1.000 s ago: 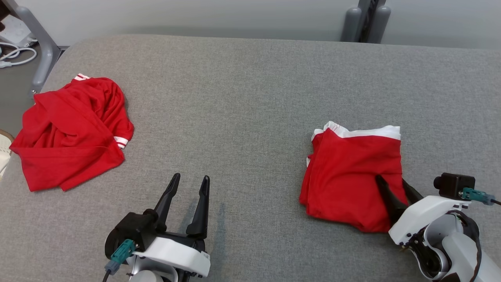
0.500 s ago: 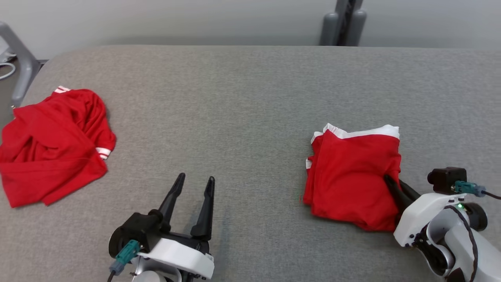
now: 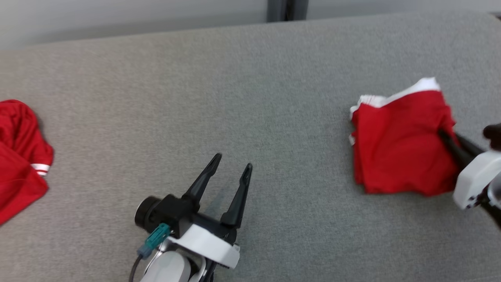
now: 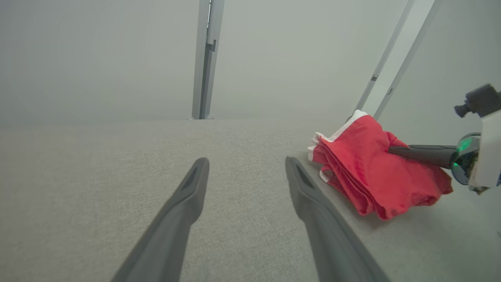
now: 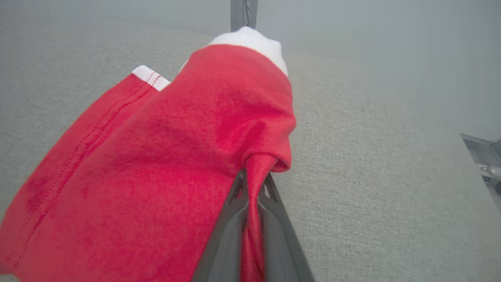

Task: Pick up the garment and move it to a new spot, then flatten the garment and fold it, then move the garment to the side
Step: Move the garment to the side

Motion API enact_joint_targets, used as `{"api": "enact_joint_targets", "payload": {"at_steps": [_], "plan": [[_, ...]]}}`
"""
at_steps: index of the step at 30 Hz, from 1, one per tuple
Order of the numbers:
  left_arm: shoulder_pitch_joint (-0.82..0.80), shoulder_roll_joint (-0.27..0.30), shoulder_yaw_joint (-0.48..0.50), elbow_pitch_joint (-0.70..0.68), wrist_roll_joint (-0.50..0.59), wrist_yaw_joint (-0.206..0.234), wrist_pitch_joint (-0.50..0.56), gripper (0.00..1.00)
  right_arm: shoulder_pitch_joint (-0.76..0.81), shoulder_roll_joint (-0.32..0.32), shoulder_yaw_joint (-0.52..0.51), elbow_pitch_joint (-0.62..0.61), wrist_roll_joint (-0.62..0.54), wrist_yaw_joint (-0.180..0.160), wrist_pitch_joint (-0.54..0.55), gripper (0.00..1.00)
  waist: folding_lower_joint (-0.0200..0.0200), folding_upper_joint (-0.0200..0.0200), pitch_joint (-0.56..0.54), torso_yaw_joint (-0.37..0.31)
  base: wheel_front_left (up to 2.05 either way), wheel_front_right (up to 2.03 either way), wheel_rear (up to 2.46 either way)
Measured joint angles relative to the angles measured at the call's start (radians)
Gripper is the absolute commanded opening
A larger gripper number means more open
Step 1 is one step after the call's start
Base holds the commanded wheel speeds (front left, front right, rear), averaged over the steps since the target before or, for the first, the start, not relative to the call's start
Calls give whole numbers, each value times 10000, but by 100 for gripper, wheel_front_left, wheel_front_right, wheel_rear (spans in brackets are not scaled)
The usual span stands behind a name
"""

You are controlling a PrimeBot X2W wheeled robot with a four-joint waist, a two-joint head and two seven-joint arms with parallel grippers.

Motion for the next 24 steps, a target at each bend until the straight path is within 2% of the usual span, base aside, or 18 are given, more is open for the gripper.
{"api": "enact_joint_targets", "payload": {"at_steps": [7,15,19,24], "plan": [[-1471,-6,-1126,-25,552,-500,2,100,-1154,-1747,192,-104,-79,0,-410,0,0,0,1298,-492,0,0,0],[-3167,-6,-2226,-10,742,-775,0,100,-2153,-3168,146,295,-19,0,-1003,0,0,0,2813,-840,0,0,0],[-3707,-2,-2441,-88,660,-788,0,100,-2542,-3726,232,596,-491,0,-1216,0,0,0,3466,-865,0,0,0],[-4166,-10,-2612,-245,640,-802,-12,100,-3166,-4067,-86,1302,-775,0,-1446,0,0,0,4172,-817,0,0,0]]}}
